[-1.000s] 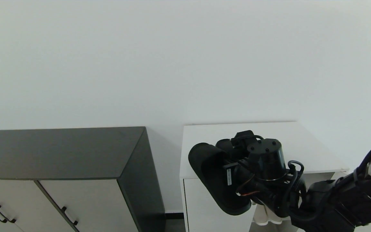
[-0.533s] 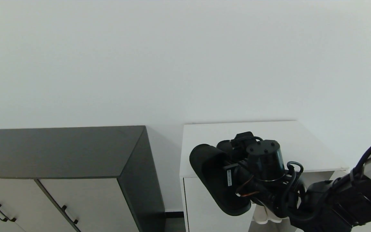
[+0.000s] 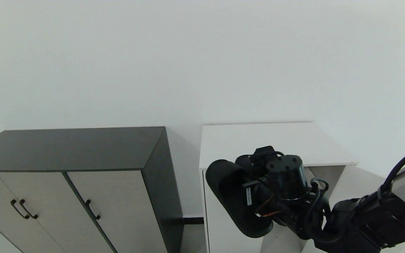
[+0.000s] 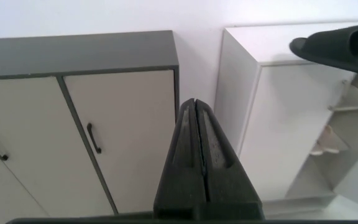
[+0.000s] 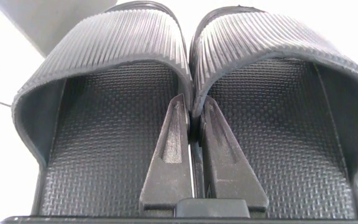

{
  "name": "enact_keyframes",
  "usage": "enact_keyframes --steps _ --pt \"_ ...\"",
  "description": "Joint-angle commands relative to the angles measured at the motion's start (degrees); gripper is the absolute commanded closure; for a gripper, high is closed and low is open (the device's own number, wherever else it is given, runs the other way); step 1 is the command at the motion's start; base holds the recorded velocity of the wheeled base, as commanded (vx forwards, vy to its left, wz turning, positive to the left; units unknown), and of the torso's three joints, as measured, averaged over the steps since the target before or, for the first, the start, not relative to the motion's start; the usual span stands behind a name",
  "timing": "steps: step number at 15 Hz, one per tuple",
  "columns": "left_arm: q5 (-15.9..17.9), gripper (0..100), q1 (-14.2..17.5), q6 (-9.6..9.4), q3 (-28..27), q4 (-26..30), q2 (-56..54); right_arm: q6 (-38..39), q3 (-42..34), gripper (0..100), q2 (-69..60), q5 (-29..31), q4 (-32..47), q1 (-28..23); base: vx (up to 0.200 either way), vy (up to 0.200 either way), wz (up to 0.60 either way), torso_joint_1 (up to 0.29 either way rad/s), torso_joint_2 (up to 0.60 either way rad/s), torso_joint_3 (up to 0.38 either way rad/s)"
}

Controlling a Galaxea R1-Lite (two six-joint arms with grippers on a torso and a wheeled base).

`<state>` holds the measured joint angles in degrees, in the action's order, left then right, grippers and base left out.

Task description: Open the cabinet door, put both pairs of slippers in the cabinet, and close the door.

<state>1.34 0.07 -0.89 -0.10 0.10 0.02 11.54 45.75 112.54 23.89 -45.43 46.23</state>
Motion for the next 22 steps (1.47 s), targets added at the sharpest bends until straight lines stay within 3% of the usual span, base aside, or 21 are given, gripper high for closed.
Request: enact_keyframes --steps 1,12,22 --pt "-0.02 100 0.01 0.01 0.01 -0.01 0.06 0.06 0.04 100 0.75 0.1 -0.01 0.0 0.0 0.0 0.0 0.0 0.0 0.0" --pt "0.07 100 0.01 0.01 0.01 -0.01 -0.02 0.06 -0.05 100 1.36 0.54 -0.01 0.09 0.0 0.0 0.0 0.0 0.0 0.0" --pt "-0.02 100 0.01 0.01 0.01 -0.01 0.06 0.06 -0.4 100 1.27 1.59 -1.5 -0.17 0.0 -0.2 0.0 0.003 0.0 0.003"
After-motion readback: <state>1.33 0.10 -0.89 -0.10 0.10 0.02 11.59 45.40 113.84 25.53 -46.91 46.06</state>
